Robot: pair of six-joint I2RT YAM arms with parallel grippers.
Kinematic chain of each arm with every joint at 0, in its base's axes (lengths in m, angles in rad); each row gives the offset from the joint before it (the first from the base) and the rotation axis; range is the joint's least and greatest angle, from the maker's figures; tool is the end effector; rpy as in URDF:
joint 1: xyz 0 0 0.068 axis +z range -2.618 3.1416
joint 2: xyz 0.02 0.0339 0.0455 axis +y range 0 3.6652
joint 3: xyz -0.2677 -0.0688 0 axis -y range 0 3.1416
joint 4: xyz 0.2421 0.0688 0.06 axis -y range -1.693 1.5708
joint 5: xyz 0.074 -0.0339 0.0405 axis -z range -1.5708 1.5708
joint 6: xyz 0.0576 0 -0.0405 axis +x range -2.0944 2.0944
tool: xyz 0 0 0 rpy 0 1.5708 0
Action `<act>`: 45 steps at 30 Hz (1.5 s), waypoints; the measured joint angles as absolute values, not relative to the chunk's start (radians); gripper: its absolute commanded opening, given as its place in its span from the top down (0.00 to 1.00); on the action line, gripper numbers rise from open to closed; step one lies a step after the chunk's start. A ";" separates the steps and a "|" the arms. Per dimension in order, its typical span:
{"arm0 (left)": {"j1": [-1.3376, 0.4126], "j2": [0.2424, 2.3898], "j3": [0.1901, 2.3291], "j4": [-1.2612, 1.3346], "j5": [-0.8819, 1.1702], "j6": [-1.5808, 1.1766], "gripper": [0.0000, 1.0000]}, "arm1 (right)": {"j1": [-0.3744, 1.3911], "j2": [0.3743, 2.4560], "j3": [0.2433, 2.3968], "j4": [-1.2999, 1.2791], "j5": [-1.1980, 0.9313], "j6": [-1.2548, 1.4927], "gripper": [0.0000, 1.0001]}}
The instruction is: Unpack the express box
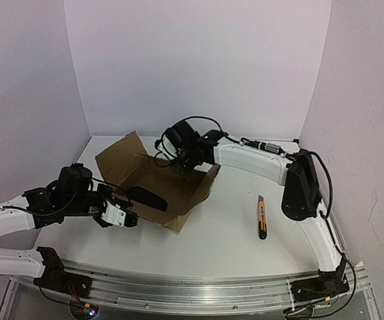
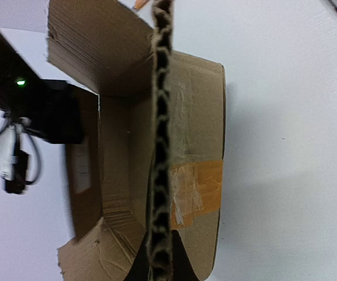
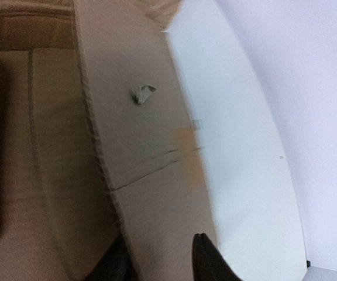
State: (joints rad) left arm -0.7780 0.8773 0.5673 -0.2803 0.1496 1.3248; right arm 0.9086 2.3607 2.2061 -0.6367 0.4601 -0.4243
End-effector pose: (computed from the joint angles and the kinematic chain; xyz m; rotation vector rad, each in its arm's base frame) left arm 0.1411 -0.1511 0.2298 1.9144 0.9953 0.1551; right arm 0.3564 0.4156 0.2346 -1.2307 1.9177 -0.2923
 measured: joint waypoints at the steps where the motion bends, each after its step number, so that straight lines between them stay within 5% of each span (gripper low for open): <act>1: -0.779 0.873 0.569 -0.311 0.161 1.325 1.00 | 0.889 2.347 2.206 -0.629 0.482 -0.414 0.52; 18: -0.787 0.828 0.512 -0.418 0.235 1.365 0.98 | 0.716 2.337 2.158 -0.600 0.364 -0.238 0.24; 25: -0.787 0.801 0.478 -0.398 0.229 1.396 0.41 | 0.658 2.379 2.157 -0.600 0.261 -0.132 0.19; 30: -0.788 0.790 0.528 -0.516 0.225 1.390 0.11 | 0.655 2.384 2.157 -0.599 0.224 -0.115 0.16; 45: -0.784 0.962 1.067 -0.828 0.053 1.076 0.06 | 0.660 2.324 2.166 -0.609 0.230 -0.150 0.02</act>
State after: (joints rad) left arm -0.7844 0.9621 1.0675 -0.8277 0.0530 1.0763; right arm 0.6598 2.3243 2.1663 -0.6088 0.2302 -0.1500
